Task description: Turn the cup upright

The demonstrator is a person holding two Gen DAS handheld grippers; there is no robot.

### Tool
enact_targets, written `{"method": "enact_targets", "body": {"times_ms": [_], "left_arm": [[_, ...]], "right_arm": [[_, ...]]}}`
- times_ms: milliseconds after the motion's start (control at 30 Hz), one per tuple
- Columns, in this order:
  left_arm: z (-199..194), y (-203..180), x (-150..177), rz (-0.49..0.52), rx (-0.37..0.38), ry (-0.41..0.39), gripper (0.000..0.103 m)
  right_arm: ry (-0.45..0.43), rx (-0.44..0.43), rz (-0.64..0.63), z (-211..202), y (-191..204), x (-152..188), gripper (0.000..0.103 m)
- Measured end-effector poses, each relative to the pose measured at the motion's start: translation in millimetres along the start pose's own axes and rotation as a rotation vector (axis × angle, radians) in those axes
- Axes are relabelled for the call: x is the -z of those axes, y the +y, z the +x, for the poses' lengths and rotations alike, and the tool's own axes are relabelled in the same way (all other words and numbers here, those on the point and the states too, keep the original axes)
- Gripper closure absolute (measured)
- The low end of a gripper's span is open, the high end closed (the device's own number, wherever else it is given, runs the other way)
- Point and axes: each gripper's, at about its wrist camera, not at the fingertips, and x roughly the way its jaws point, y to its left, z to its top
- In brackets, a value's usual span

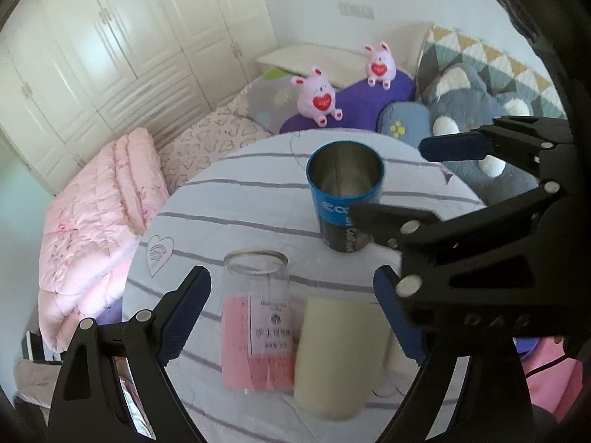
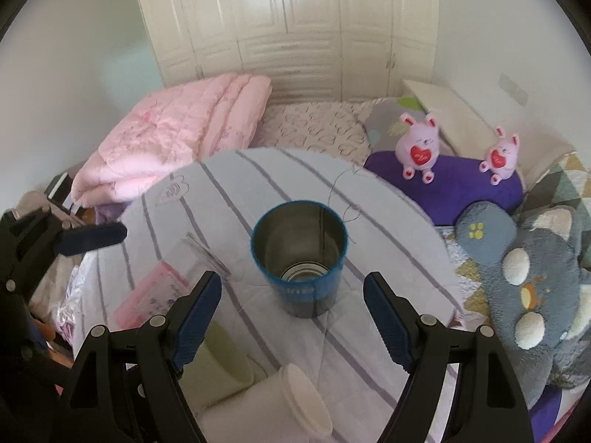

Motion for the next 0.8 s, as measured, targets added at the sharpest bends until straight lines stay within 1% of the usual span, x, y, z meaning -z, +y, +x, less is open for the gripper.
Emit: {"method": "enact_targets", "body": {"times_ms": [133, 300, 400, 500, 533, 600, 667, 800], "left_arm": [[-28, -1, 16, -0.033, -0.019, -0.047, 0.012], [-58, 2, 43, -0.114, -0.048, -0.103, 0.012], [-69, 3, 56, -0.160, -0.079, -0.138, 0.012], [-82, 5, 70, -0.212, -0.107, -0.178, 0.011], [-85, 5, 74, -0.222, -0.111, -0.185, 0.011], [-95, 5, 84, -0.252, -0.101, -0.217, 0.010], [-100, 3, 90, -0.266, -0.094, -0.234, 0.007], [-111, 1, 99, -0.293, -0.113, -0.274, 0.004]], "right_arm": [[-0.033, 0.033, 0.009, -33, 7, 9, 0.022], [-0.078, 0.073, 0.052, -70, 17, 31, 0.022], [-0.109, 0.128, 0.058, -85, 23, 45, 0.022], [-0.160, 0.202, 0.077, -102, 27, 60, 0.022], [-0.177, 0.214, 0.091, -108, 27, 66, 0.022], [-0.190, 0.220, 0.108, -114, 29, 75, 0.022], [-0.189, 0.219, 0.109, -118, 34, 83, 0.022], [-0.202, 0.251, 0.093, -125, 41, 98, 0.022]]}}
